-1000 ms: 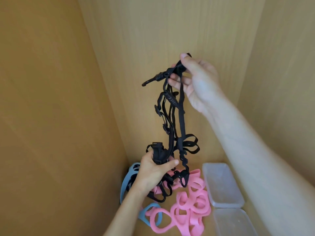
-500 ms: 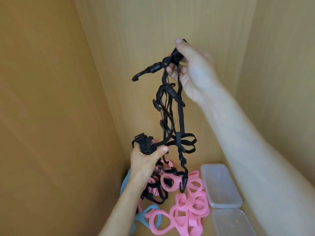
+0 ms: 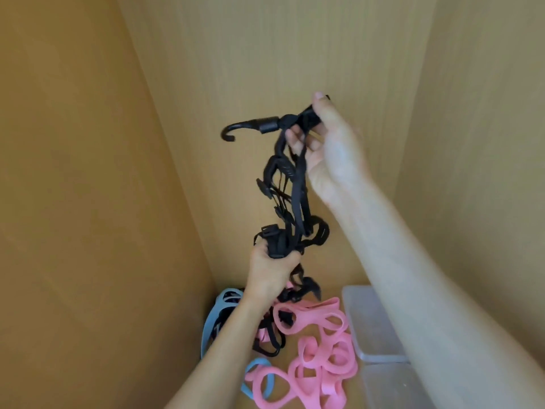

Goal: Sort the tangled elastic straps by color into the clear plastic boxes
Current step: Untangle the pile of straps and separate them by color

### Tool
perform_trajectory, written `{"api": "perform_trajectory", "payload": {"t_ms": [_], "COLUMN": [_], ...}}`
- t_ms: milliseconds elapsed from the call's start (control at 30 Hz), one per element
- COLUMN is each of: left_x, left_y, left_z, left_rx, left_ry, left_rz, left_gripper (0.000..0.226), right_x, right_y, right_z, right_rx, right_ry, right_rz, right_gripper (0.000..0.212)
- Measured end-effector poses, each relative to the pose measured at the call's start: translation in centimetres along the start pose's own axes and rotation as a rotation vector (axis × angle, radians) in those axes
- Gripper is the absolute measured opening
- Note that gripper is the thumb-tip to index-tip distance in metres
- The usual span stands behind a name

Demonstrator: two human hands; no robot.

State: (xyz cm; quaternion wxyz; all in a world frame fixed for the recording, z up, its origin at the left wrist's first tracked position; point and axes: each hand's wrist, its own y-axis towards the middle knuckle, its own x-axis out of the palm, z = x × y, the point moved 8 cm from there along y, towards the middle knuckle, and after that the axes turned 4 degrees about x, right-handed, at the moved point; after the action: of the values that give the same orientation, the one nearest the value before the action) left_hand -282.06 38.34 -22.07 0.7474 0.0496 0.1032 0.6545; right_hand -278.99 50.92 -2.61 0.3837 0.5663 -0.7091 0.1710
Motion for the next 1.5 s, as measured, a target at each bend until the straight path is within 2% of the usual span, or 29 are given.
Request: {"api": "perform_trajectory", "payload": {"t_ms": [67, 133, 200, 300, 400, 467, 534, 634, 700, 767, 800, 900, 967, 1134, 1301, 1401, 1501], "left_x": [-1.7, -3.6, -5.2, -6.1, -6.1, -5.5, -4.3, -2.8, -2.1, -1.2, -0.8, 0.3, 1.1, 3.0, 4.2, 3.7, 0.7], "left_y": [0.4, 0.7, 0.9, 1.5, 2.0, 2.1, 1.8, 1.1, 0.6, 0.0, -0.3, -1.3, -1.8, -3.2, -4.1, -4.1, -3.1], "left_z": [-0.8, -1.7, -2.0, -1.6, -1.2, -1.0, -1.0, -1.2, -1.6, -2.0, -2.2, -2.8, -3.0, -3.1, -2.1, -0.8, -0.4], "left_rx": [-0.078, -0.177, -0.248, -0.279, -0.297, -0.301, -0.324, -0.366, -0.405, -0.442, -0.452, -0.468, -0.479, -0.489, -0.446, -0.389, -0.301], "left_ry": [-0.063, -0.190, -0.313, -0.514, -0.658, -0.690, -0.703, -0.678, -0.665, -0.662, -0.666, -0.630, -0.591, -0.462, -0.251, -0.083, 0.100], "left_rz": [0.063, 0.151, 0.199, 0.181, 0.171, 0.135, 0.078, 0.028, 0.021, 0.014, 0.008, -0.031, -0.086, -0.253, -0.496, -0.611, -0.587], "left_gripper": [0.013, 0.006, 0.017, 0.034, 0.032, 0.030, 0.029, 0.024, 0.023, 0.031, 0.037, 0.048, 0.047, 0.034, 0.032, 0.019, 0.025], "right_x": [-2.8, -5.9, -9.5, -15.0, -19.4, -21.1, -21.6, -19.8, -18.4, -17.4, -16.7, -15.6, -15.9, -17.9, -20.3, -21.6, -23.5], "right_y": [0.4, 0.7, 0.6, -0.7, -3.7, -5.8, -7.2, -7.7, -7.8, -7.7, -7.7, -7.8, -7.9, -7.2, -7.5, -7.6, -7.5], "right_z": [-1.1, -1.9, -1.5, 2.0, 8.0, 11.4, 13.4, 13.4, 13.3, 13.6, 14.0, 15.5, 16.1, 16.1, 16.1, 15.4, 13.3], "right_rx": [-0.056, -0.092, -0.063, 0.068, 0.274, 0.378, 0.394, 0.284, 0.233, 0.224, 0.220, 0.260, 0.284, 0.319, 0.386, 0.360, 0.301], "right_ry": [-0.047, -0.096, -0.104, -0.123, -0.172, -0.241, -0.333, -0.644, -0.806, -0.899, -0.929, -0.972, -0.980, -0.971, -0.935, -0.883, -0.854], "right_rz": [0.097, 0.181, 0.260, 0.377, 0.483, 0.492, 0.455, 0.306, 0.192, 0.077, -0.002, -0.210, -0.248, -0.178, -0.060, 0.067, 0.227], "right_gripper": [0.024, 0.019, 0.018, 0.023, 0.019, 0.012, 0.011, 0.028, 0.056, 0.091, 0.102, 0.120, 0.126, 0.089, 0.033, 0.019, 0.016]}}
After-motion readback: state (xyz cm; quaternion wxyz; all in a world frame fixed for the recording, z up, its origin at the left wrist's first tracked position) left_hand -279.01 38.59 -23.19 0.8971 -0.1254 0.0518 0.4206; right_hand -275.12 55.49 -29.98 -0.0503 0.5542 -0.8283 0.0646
